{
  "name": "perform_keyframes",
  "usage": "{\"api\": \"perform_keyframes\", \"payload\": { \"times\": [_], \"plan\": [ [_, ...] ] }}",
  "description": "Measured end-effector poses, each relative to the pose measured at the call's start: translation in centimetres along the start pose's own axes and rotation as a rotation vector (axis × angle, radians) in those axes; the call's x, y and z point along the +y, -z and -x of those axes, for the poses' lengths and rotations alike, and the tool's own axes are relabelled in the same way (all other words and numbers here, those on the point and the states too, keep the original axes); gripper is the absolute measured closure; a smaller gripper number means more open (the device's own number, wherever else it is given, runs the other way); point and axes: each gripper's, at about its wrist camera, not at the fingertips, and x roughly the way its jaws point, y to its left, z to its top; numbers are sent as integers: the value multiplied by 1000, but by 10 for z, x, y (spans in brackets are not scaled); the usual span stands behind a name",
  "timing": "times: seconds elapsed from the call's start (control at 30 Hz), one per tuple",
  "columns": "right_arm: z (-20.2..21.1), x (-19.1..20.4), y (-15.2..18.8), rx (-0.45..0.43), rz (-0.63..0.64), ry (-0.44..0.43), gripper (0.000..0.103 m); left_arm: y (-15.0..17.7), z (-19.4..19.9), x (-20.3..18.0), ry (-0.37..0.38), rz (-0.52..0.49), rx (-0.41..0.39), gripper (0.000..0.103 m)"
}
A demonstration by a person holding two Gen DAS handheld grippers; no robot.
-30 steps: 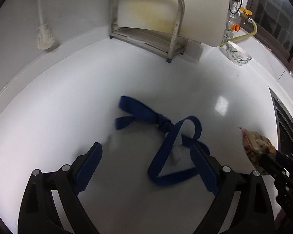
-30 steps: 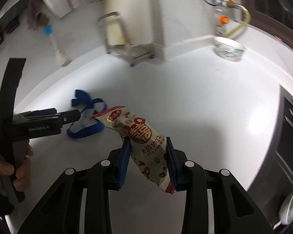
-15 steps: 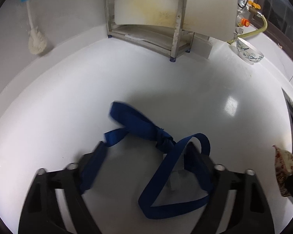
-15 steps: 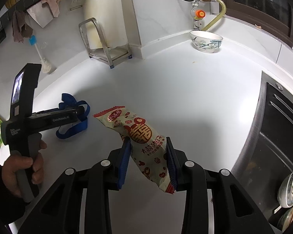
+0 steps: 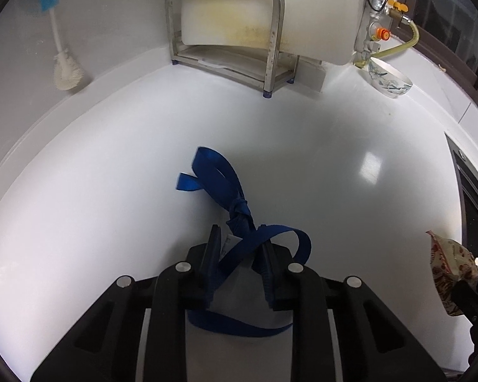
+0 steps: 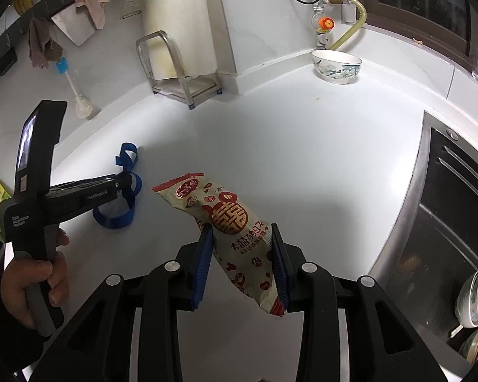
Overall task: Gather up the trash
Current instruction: 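Carry the blue ribbon and snack bag in both tools over the trash bin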
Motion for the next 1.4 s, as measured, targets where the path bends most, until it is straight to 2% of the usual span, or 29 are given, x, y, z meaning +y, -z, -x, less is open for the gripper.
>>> {"api": "perform_keyframes", "payload": {
  "times": [0.5, 0.8, 1.03, 1.4],
  "plan": [
    [69, 14, 28, -21, -16, -40, 69, 46, 96, 4, 29, 5, -43, 80],
    [115, 1, 61, -2, 1, -77, 69, 89, 152, 0, 20, 31, -53, 80],
    [145, -28, 92, 21, 54, -151, 69, 133, 197, -43, -34, 74, -71, 80],
    [204, -100, 142, 29, 165, -267, 69, 207, 253, -132, -133, 188, -85, 80]
  ]
}}
